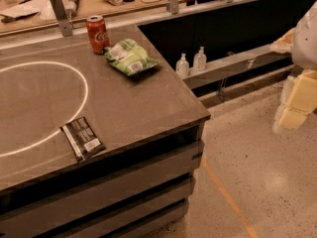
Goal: Move green jalapeno chip bag near rxbar chocolate
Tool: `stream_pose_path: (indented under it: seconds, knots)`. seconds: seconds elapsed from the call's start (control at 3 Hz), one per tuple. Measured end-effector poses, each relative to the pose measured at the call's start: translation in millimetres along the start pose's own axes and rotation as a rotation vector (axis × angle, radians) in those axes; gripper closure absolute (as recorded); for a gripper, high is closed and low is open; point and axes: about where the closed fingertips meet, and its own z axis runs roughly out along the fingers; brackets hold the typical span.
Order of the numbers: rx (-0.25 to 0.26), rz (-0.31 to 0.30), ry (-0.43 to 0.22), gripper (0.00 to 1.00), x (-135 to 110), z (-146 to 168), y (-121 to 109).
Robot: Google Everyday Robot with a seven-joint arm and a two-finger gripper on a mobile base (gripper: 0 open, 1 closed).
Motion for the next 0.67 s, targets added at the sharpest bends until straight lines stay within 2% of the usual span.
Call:
stream_pose_path:
  seconds: [0.33, 0.67]
  knots:
    - [0.000, 0.000, 0.000, 0.00, -0.1, 0.0, -0.2]
    - [0.007, -0.038, -0.055, 0.00, -16.6, 13.2, -27.8]
